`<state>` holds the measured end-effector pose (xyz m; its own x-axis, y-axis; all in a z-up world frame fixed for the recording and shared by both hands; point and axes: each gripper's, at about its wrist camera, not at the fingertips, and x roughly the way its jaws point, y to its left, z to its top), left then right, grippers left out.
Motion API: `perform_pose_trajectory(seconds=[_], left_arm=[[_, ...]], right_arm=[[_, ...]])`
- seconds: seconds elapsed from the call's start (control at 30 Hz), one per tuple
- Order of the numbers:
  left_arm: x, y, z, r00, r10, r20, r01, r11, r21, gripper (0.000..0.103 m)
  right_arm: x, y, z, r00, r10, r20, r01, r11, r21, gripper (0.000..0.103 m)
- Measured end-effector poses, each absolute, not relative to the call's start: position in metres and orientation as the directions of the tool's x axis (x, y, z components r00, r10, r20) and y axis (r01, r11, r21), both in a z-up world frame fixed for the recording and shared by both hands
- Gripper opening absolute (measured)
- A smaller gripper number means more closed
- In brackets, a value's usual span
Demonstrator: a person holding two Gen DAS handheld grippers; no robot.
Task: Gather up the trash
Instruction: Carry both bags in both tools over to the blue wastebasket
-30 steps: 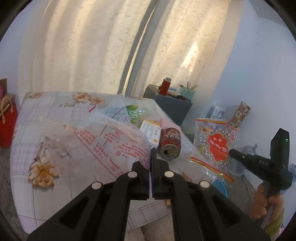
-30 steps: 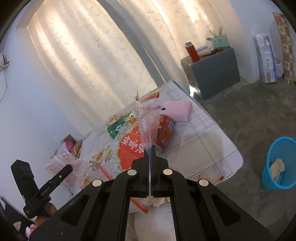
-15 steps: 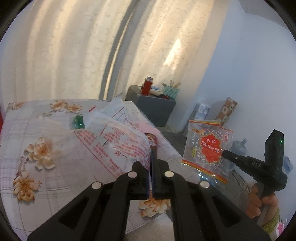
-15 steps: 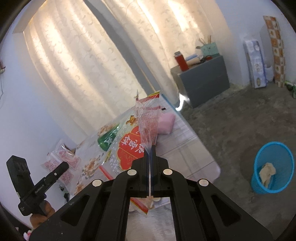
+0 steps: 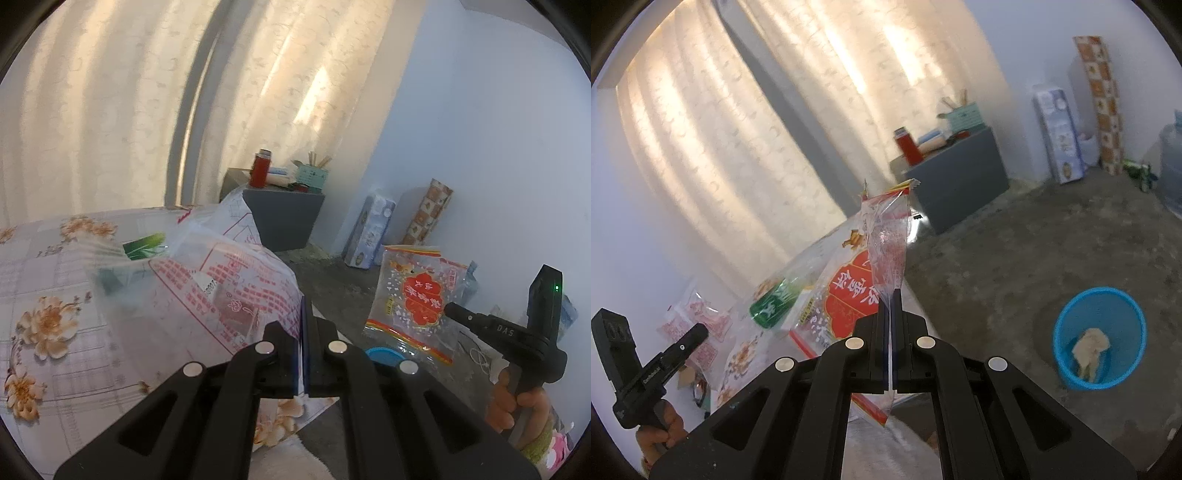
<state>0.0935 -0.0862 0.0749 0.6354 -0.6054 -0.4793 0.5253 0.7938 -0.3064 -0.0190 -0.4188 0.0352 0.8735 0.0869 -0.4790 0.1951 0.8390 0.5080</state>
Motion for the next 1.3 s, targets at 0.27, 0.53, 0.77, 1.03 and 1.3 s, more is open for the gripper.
perform_pose_trajectory(seconds=[0.27,0.53,0.77,1.03,1.3], left_arm=[[0.096,-0.14,0.078,0.589,-0.636,-0.499,0.58,0.762,-0.286,0.001],[0.097,-0.201,0.076,0.522,-0.671,-0.526,0.655,0.71,-0.256,0.001],[0.101,-0.254,0.063,0.423,-0.731,-0.536,0.732,0.624,-0.274,0.001],[0.11,-0.315,0.038,0.273,-0.761,-0.589,0.796,0.523,-0.306,0.001],[0.126,-0.396,-0.015,0.068,-0.737,-0.673,0.791,0.451,-0.414,0.001]], right_arm=[[-0.039,-0.46,0.012,0.864,0.027,-0.502,0.281,0.802,0.527,0.0],[-0.064,-0.499,-0.01,0.845,-0.04,-0.533,0.373,0.758,0.535,0.0],[-0.104,-0.527,-0.012,0.816,-0.231,-0.53,0.512,0.715,0.476,0.0],[-0.127,-0.562,-0.043,0.711,-0.347,-0.612,0.667,0.609,0.429,0.0],[-0.11,-0.596,-0.094,0.631,-0.347,-0.694,0.739,0.542,0.4,0.0]])
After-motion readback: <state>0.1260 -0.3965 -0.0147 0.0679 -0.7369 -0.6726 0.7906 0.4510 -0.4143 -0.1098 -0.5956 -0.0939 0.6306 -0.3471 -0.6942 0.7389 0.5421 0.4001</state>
